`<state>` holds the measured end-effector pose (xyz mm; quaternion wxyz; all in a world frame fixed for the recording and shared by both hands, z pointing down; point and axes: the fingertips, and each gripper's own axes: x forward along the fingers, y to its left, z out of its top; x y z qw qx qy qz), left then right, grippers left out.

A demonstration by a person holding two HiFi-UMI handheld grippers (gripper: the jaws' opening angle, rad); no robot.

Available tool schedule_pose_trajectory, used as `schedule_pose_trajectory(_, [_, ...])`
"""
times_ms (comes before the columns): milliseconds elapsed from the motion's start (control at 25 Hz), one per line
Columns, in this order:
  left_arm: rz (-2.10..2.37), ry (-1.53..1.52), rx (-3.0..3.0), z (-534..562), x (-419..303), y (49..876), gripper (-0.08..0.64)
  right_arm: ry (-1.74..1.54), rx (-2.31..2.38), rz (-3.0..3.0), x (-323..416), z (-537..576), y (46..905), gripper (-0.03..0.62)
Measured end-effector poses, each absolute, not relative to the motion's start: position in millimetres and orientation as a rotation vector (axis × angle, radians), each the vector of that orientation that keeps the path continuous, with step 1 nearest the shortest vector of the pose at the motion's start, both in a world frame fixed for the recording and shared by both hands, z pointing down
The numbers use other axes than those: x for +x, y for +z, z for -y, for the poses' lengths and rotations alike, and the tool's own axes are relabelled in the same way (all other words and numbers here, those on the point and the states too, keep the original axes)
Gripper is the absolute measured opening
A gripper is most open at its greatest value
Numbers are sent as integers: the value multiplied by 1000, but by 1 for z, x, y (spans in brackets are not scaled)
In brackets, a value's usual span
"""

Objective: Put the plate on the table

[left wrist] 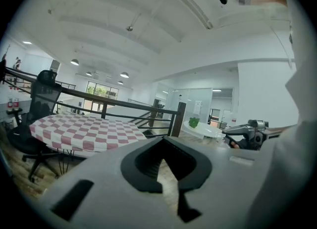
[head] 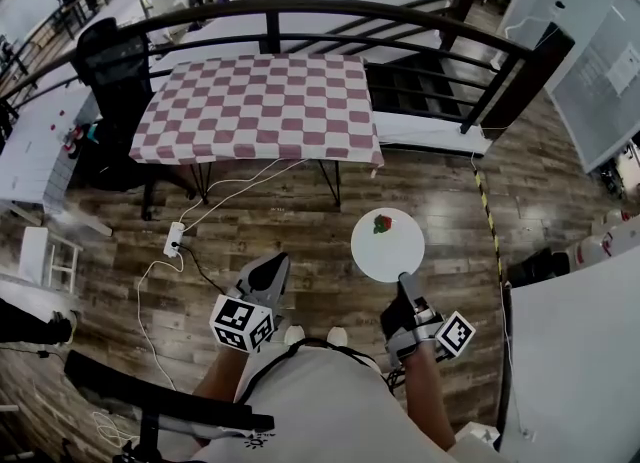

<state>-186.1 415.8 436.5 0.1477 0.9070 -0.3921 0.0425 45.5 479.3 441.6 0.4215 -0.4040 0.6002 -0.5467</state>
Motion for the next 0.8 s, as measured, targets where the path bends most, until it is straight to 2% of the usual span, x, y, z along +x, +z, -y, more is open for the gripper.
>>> schedule_pose_trajectory(800, [1137, 125, 2589, -425, -255, 455, 5, -1335, -1022, -1517, -10, -481, 442, 18])
